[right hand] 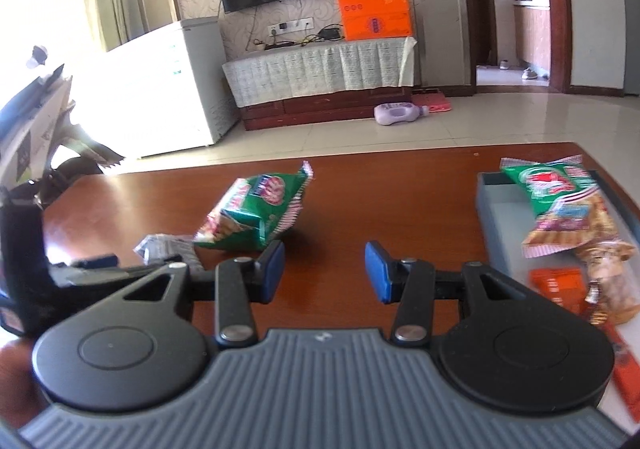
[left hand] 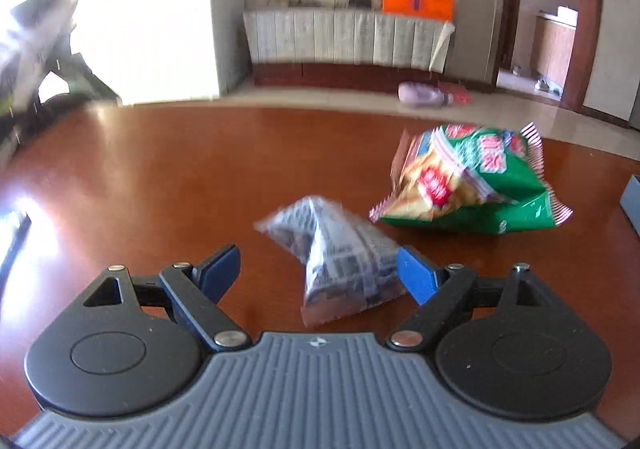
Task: Organize snacks
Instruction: 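Move both open grippers back toward the remaining snack bags on the table, then close left gripper on clear printed snack pack while right gripper closes on green shrimp-cracker bag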
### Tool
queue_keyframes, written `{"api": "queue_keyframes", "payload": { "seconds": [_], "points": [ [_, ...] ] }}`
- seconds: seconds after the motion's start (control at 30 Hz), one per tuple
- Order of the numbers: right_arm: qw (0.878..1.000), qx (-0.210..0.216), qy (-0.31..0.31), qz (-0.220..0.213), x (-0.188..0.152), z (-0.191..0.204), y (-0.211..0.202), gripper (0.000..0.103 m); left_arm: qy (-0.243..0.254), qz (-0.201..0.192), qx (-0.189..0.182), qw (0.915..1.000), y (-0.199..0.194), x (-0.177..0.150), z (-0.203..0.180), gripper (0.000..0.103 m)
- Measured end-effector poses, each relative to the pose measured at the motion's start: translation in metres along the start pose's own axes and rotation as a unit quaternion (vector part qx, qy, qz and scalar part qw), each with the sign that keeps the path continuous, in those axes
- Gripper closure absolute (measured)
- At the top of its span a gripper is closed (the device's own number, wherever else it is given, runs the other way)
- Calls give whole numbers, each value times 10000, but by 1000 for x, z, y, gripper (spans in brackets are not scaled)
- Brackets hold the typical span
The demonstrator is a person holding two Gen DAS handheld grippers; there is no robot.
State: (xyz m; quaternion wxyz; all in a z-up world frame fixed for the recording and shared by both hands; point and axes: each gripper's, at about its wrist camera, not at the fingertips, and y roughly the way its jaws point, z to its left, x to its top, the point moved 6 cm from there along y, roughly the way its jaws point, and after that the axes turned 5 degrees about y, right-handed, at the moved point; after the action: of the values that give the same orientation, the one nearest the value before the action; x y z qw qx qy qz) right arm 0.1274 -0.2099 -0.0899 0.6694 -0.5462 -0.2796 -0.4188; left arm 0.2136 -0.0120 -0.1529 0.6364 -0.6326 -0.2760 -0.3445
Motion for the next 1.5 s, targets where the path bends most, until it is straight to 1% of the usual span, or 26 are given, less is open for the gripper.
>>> {"api": "queue_keyframes", "payload": {
  "seconds": [0.03, 0.17, 0.2, 0.23, 0.27, 0.3, 0.33, 0.4, 0.47, 0.5, 0.6, 0.63, 0.67, 0.7, 0.77, 0.83, 0.9, 0.97, 1.03, 1.07, 1.1, 1.13, 1.2, 1.23, 1.27, 1.5],
  "points": [
    [10000, 52, -12, 10, 0, 4, 3, 56, -65, 39, -107, 9999, 3, -1, 1, 14],
    [9996, 260, -91, 58, 1, 22, 17, 56, -10, 38, -241, 9997, 12, 1, -1, 15],
    [9996, 272, -89, 46, 2, 26, 20, 56, 2, 37, -262, 9997, 14, 1, 0, 17],
    [9997, 254, -56, 23, 3, 29, 24, 54, 9, 19, -291, 9996, 16, 2, 0, 23],
    [9997, 226, -15, -1, 5, 31, 27, 47, -30, 45, -323, 9995, 18, 2, 1, 36],
    [9998, 184, 8, -40, 6, 33, 30, 44, -76, 42, -312, 9995, 23, 4, 2, 40],
    [9999, 104, -43, -84, 6, 37, 34, 42, -99, 60, -322, 9994, 24, 4, 2, 41],
    [9997, -47, -234, -106, 8, 44, 41, 42, -138, 60, -411, 9990, 25, 5, 4, 45],
    [9992, -226, -327, -58, 8, 49, 51, 41, -192, 70, -464, 9987, 25, 6, 7, 48],
    [9993, -280, -251, -11, 8, 50, 56, 41, -226, 78, -496, 9985, 25, 6, 9, 48],
    [9985, -346, 421, 22, 10, 44, 71, 41, -322, 123, -555, 9979, 24, 6, 12, 49],
    [9971, -363, 666, 38, 12, 43, 77, 39, -346, 131, -569, 9977, 26, 7, 11, 49],
    [9951, -414, 890, 93, 13, 41, 84, 30, -364, 135, -580, 9976, 27, 7, 12, 49],
    [9933, -445, 1059, 135, 12, 41, 90, 28, -378, 138, -595, 9974, 28, 8, 13, 49],
    [9889, -422, 1418, 130, 12, 39, 100, 28, -390, 148, -638, 9971, 29, 9, 13, 49],
    [9868, -489, 1539, 129, 11, 39, 110, 26, -401, 158, -698, 9966, 28, 7, 15, 49],
    [9857, -548, 1571, 257, 7, 41, 121, 25, -432, 166, -750, 9961, 27, 7, 18, 49],
    [9856, -539, 1584, 248, 4, 44, 130, 20, -467, 168, -786, 9957, 27, 7, 19, 49],
    [9875, -535, 1468, 201, 3, 49, 134, 21, -460, 152, -792, 9957, 27, 7, 20, 49],
    [9886, -518, 1398, 195, 4, 51, 135, 23, -451, 143, -793, 9957, 27, 7, 20, 50],
    [9897, -495, 1330, 196, 5, 53, 135, 29, -462, 132, -808, 9956, 28, 7, 20, 51],
    [9909, -376, 1274, 212, 6, 55, 135, 40, -483, 126, -828, 9953, 27, 6, 20, 52],
    [9926, -224, 1158, 296, 6, 60, 134, 43, -561, 130, -897, 9943, 27, 7, 19, 57],
    [9935, -141, 1092, 287, 6, 61, 132, 48, -597, 133, -930, 9938, 27, 7, 20, 57],
    [9943, -57, 1023, 286, 5, 62, 129, 49, -620, 138, -954, 9934, 27, 7, 20, 59],
    [9969, -58, 761, 190, 7, 48, 93, 51, -650, 140, -1037, 9924, 25, 5, 22, 62]
  ]
}}
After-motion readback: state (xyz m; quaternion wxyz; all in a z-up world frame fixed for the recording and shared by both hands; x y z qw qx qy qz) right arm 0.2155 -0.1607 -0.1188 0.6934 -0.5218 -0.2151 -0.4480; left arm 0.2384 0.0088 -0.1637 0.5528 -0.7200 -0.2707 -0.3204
